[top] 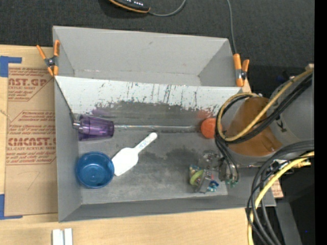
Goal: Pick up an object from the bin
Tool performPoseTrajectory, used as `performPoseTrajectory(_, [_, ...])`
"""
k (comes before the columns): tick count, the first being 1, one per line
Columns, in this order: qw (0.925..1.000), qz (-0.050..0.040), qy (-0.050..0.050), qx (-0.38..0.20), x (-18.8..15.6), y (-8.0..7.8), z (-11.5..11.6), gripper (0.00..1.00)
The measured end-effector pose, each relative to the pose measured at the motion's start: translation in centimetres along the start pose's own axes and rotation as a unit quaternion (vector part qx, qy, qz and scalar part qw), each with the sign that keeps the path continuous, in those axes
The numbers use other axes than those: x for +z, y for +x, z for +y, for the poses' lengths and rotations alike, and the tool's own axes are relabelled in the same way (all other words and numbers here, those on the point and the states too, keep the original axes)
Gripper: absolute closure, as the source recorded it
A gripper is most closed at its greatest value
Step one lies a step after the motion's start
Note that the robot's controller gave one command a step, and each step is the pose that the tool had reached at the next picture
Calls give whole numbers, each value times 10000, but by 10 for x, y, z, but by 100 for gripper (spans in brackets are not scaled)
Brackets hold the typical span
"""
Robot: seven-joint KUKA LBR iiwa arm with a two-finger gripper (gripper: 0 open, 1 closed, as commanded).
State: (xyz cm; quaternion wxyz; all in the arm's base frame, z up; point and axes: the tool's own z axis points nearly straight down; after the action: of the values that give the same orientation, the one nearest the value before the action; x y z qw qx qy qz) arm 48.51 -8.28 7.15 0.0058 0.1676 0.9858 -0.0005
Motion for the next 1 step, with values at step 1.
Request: performPoseTrajectory(1, [10000,6,1,-10,-3,0,0,100])
